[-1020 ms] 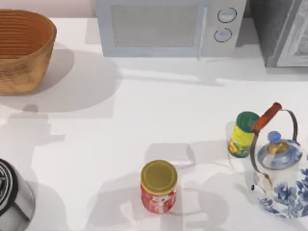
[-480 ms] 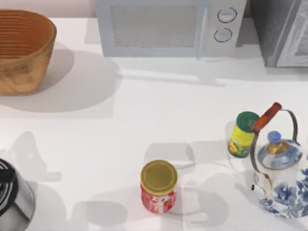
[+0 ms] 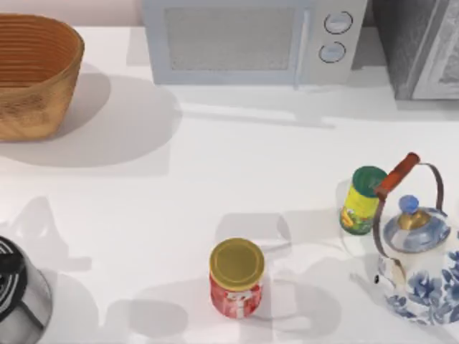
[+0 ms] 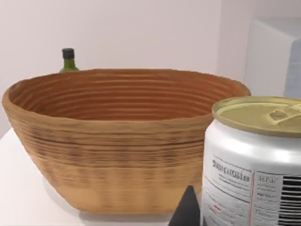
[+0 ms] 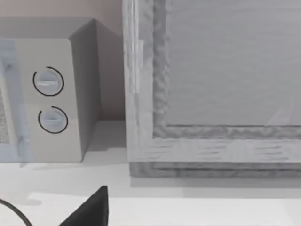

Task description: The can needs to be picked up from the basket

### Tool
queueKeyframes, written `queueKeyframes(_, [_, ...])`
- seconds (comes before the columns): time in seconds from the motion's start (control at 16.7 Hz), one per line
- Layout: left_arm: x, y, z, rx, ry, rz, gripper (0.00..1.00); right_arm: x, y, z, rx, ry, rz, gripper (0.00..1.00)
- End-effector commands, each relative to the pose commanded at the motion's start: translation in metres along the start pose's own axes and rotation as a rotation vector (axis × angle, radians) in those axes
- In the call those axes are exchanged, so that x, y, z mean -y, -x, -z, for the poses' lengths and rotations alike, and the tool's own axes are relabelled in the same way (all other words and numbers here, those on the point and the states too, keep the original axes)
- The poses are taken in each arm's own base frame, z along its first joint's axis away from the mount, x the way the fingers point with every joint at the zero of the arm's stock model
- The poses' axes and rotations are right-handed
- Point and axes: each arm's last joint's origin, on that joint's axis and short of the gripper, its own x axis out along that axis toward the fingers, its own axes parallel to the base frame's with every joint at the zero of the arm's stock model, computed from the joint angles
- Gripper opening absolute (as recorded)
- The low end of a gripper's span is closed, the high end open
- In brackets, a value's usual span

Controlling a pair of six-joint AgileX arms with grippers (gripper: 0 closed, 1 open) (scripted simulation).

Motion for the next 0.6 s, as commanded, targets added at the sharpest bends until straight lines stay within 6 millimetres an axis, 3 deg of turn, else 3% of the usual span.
queueKeyframes(0.36, [0.004, -0.01, -0.036, 0.045, -0.008, 0.131, 0.0, 0.0, 0.0, 0.0, 0.0, 0.0, 0.0, 1.0])
queueKeyframes(0.6, [0.011, -0.044, -0.067, 0.023, -0.015, 0.327, 0.0, 0.0, 0.0, 0.0, 0.0, 0.0, 0.0, 1.0])
